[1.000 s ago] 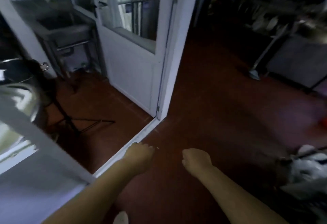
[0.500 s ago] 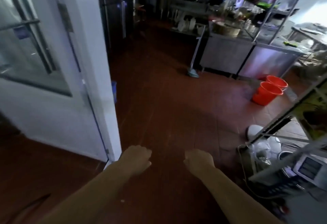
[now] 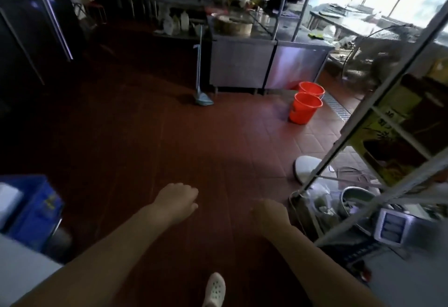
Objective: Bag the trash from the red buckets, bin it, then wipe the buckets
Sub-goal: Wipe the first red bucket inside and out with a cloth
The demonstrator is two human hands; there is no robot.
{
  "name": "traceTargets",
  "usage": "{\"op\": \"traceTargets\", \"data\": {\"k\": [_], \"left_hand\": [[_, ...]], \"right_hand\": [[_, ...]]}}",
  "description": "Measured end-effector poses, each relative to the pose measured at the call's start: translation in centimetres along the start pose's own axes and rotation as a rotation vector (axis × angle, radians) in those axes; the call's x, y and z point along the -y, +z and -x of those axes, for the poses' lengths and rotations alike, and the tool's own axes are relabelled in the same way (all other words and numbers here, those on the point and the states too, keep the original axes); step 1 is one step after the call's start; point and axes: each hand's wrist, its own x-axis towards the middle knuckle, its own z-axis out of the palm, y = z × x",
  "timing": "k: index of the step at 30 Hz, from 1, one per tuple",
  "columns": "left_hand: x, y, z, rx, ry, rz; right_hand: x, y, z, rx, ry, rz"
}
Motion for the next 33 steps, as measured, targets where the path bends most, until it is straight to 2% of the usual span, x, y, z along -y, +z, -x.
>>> {"op": "traceTargets", "data": {"k": [9,16,21,26,29,33], "left_hand": [[2.2,-6.0,-22.2,-0.005,-0.034,0.03],[4.6,-8.3,-39.2,0.043,0.001,0.084],[7.9,-10.5,-54.2,0.032,0.096,0.069],[10.3,-14.6,-69.5,0.046,0.185,0.012],[9.7,-16.8,-77.7,0.038,0.253,-0.026],[7.3,-17.6,-87.1,0.055,0.352,-0.028]], "right_hand": [[-8.2,-7.5,-21.7,0.039,-0.033,0.021],[-13.4,-10.0,-36.4,0.059,0.001,0.016],[-18.7,-12.6,-48.5,0.104,0.132,0.012],[-23.2,-16.5,-59.7,0.036,0.264,-0.004],[-25.7,-18.1,-64.7,-0.01,0.316,-0.027],[-29.9,-18.8,-70.3,0.024,0.41,-0.058]]}}
